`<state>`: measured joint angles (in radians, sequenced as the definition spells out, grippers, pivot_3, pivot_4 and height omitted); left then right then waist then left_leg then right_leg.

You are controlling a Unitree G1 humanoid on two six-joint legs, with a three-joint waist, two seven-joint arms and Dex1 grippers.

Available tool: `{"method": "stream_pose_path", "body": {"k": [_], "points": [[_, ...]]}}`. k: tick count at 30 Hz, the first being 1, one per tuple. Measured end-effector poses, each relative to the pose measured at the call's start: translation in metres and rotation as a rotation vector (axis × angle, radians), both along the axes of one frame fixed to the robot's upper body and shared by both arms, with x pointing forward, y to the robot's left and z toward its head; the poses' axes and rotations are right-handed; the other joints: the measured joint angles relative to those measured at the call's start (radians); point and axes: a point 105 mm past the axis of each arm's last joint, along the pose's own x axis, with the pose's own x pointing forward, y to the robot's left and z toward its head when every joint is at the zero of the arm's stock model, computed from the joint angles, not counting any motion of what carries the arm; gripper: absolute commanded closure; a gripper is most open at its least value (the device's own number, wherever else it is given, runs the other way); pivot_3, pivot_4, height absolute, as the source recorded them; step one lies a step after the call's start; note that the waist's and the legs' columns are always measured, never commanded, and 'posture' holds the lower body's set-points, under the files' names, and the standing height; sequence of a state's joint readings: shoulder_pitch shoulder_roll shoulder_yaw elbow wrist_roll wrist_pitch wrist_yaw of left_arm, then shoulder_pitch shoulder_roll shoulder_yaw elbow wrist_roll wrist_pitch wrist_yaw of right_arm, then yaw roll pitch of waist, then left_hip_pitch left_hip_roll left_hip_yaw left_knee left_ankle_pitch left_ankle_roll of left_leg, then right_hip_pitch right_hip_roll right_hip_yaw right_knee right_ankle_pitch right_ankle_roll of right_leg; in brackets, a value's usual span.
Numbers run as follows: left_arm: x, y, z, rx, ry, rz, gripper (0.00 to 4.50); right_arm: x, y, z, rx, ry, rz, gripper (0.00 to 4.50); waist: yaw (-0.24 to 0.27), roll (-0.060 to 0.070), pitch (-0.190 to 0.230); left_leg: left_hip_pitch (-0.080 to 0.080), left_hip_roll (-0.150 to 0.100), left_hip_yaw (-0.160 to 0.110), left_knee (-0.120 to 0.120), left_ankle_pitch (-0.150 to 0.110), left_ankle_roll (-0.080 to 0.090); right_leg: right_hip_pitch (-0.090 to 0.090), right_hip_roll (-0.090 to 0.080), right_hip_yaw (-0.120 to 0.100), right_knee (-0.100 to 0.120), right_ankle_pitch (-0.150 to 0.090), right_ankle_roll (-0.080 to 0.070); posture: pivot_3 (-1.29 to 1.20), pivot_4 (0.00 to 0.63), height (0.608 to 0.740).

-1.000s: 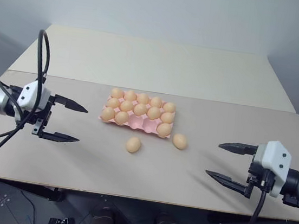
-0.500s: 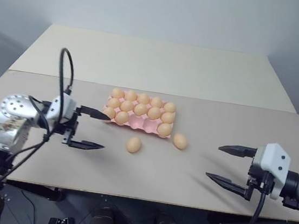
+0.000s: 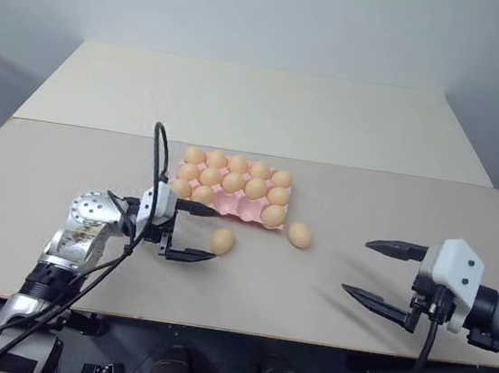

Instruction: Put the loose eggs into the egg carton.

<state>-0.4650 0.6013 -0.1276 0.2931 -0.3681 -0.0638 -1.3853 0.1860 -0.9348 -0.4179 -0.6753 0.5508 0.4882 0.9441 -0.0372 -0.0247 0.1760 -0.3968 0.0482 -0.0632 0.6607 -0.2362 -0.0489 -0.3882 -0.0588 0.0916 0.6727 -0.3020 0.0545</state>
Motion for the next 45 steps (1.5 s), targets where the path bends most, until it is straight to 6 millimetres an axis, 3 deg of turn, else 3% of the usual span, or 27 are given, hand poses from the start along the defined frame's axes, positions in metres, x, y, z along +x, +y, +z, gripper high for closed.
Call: {"method": "stream_pose_path", "body": {"k": [15,18,23,26,31,36,41,45], "points": [[0.014,-0.014,-0.018,0.056,0.020,-0.016,0.06,0.001,-0.002,-0.003,-0.016,-0.009,-0.033,0.00,0.001,0.000,0.000,0.000,0.000,0.000,0.000,0.000,0.000,0.000,0.000,0.000,0.000,0.000,0.000,0.00,0.150,0.740],[0.016,-0.016,-0.019,0.074,0.023,-0.022,0.67,0.001,-0.002,-0.003,-0.021,-0.009,-0.036,0.00,0.000,0.000,0.000,0.000,0.000,0.000,0.000,0.000,0.000,0.000,0.000,0.000,0.000,0.000,0.000,0.00,0.150,0.740],[0.017,-0.018,-0.021,0.076,0.037,-0.032,2.18,0.001,-0.003,-0.004,-0.030,-0.009,-0.041,0.00,0.000,0.000,0.000,0.000,0.000,0.000,0.000,0.000,0.000,0.000,0.000,0.000,0.000,0.000,0.000,0.00,0.150,0.740],[0.018,-0.017,-0.022,0.083,0.037,-0.031,2.43,0.001,-0.003,-0.005,-0.032,-0.007,-0.043,0.00,0.000,0.000,0.000,0.000,0.000,0.000,0.000,0.000,0.000,0.000,0.000,0.000,0.000,0.000,0.000,0.00,0.150,0.740],[0.018,-0.017,-0.021,0.081,0.033,-0.029,2.47,0.002,-0.005,-0.007,-0.037,-0.007,-0.051,0.00,0.000,0.000,0.000,0.000,0.000,0.000,0.000,0.000,0.000,0.000,0.000,0.000,0.000,0.000,0.000,0.00,0.150,0.740],[0.019,-0.013,0.005,-0.036,0.014,-0.012,2.47,0.002,-0.006,-0.008,-0.034,-0.004,-0.056,0.00,0.000,0.000,0.000,0.000,0.000,-0.001,0.000,0.000,0.000,0.000,0.000,0.000,0.000,0.000,0.000,0.00,0.150,0.740],[0.043,-0.003,0.043,-0.084,-0.090,0.083,2.47,0.003,-0.006,-0.010,-0.036,-0.006,-0.060,0.00,0.003,0.000,0.000,0.000,-0.001,-0.001,0.000,0.000,0.000,0.000,0.000,0.000,0.000,0.000,0.000,0.00,0.150,0.740],[0.059,0.001,0.045,-0.064,-0.135,0.140,2.47,0.006,-0.006,-0.012,-0.032,-0.011,-0.065,0.00,0.003,0.000,0.000,0.000,-0.001,-0.001,0.000,0.000,0.000,0.000,0.000,0.000,0.000,0.000,0.000,0.00,0.150,0.740]]}}
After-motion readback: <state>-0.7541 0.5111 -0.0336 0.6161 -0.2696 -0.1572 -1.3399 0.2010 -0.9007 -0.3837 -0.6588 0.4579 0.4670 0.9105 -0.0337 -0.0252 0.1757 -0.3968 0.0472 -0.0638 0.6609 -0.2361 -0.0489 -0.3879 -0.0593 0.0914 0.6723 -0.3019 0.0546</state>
